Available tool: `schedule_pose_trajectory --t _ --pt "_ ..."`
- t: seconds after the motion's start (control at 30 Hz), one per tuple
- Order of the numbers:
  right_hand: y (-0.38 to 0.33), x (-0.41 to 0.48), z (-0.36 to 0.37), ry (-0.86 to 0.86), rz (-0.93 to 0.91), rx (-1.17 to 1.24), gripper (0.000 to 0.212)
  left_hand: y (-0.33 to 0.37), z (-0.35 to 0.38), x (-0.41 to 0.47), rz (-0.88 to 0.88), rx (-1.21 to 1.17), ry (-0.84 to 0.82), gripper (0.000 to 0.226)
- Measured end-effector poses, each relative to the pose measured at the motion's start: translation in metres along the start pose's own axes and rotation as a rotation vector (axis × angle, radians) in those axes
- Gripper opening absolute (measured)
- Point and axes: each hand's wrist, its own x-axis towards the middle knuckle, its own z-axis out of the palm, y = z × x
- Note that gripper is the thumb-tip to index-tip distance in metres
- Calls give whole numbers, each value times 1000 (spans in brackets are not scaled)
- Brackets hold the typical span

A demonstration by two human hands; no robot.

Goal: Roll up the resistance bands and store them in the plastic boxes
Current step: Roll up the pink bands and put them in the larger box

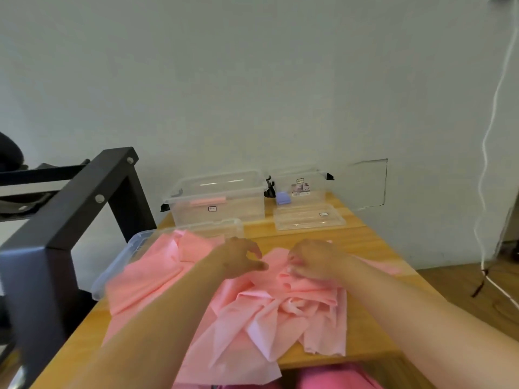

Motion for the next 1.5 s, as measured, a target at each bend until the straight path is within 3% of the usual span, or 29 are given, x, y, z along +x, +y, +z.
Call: schedule_pose_trajectory --t 0.13,0.33,0.5,0.6,0.8,0.93,1.03,1.1,1.23,1.5 --pt "4 0 16 4 -5 59 28 10 25 3 10 -74 -23 30" --pt "9 7 26 105 -53 127 11 20 50 20 -31 -156 69 24" --pt "8 19 3 206 -53 84 14 22 46 32 -20 -273 172 16" --pt "10 29 -28 299 -41 152 15 23 13 38 2 -369 236 8" --pt "5 50 -123 540 -77 423 15 43 -101 43 68 -526 364 15" --pt "-4 60 -193 653 -112 464 5 56 -175 38 117 -527 477 25" --pt "-17 59 -232 723 -137 531 11 59 -212 26 118 -527 505 15" --pt "-28 55 -237 694 -169 557 19 52 -217 16 79 -553 451 14" --pt "-37 41 -198 411 -159 621 30 22 -182 -2 -69 -541 241 18" --pt "-20 30 -120 171 -47 497 27 -6 -95 -6 -189 -334 -55 15"
